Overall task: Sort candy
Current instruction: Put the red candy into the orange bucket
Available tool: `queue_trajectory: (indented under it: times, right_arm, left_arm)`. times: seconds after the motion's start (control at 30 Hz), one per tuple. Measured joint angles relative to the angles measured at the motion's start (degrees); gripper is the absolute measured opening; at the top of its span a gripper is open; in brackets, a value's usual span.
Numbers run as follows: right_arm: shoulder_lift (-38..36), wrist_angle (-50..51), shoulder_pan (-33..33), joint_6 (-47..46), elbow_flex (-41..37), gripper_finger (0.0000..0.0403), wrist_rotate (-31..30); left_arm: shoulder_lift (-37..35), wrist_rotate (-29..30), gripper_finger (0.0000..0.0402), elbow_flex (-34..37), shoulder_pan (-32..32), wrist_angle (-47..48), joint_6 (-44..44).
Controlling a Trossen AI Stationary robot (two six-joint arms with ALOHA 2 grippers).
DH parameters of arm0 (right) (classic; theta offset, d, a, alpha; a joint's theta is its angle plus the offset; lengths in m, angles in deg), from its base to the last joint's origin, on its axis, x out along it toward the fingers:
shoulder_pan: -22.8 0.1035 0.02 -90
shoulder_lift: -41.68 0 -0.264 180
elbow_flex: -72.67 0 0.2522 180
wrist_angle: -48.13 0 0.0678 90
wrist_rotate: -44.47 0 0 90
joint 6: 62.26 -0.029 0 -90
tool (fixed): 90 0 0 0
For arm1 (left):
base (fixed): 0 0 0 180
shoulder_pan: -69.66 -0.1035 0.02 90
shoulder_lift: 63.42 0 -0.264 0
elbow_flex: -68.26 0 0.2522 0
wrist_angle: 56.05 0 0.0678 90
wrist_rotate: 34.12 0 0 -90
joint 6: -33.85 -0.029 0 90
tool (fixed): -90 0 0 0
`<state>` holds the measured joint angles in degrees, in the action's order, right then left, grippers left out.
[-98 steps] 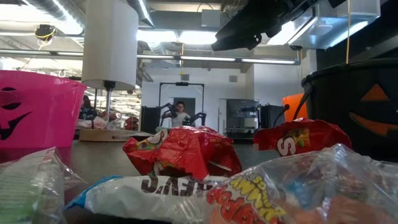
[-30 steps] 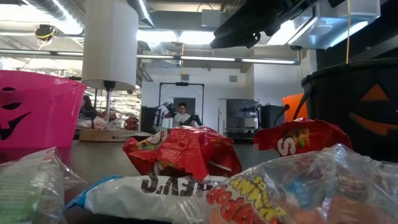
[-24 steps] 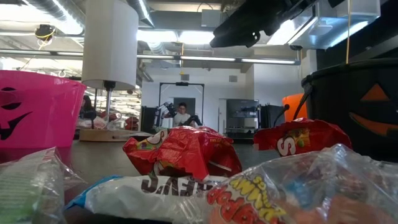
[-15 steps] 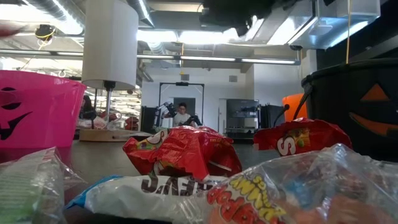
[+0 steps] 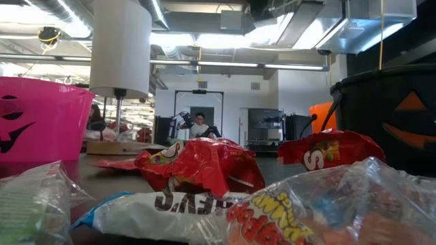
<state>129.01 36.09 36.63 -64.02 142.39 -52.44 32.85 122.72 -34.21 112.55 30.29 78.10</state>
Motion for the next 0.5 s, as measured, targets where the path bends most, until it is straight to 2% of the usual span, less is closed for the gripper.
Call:
queue_trajectory:
  times: [0.17,0.33,0.43,0.5]
  right_arm:
    - [0.0,4.2,-0.9,-0.6,0.0,0.0189,-0.6]
    - [0.0,5.0,-1.2,0.9,0.0,0.0189,-0.6]
    - [-0.4,5.5,-1.2,2.0,0.0,0.0189,-0.6]
    - [-0.8,5.7,-1.2,2.4,0.0,0.0189,-0.6]
  left_arm:
    - [0.0,-15.8,0.0000,0.7,-3.8,-1.4,-1.4]
    - [0.0,-27.4,0.0001,6.8,-5.9,-12.8,-7.4]
    - [0.0,-34.3,0.0023,11.1,-7.9,-21.0,-11.1]
    - [0.0,-36.9,0.0050,13.8,-9.2,-25.8,-13.3]
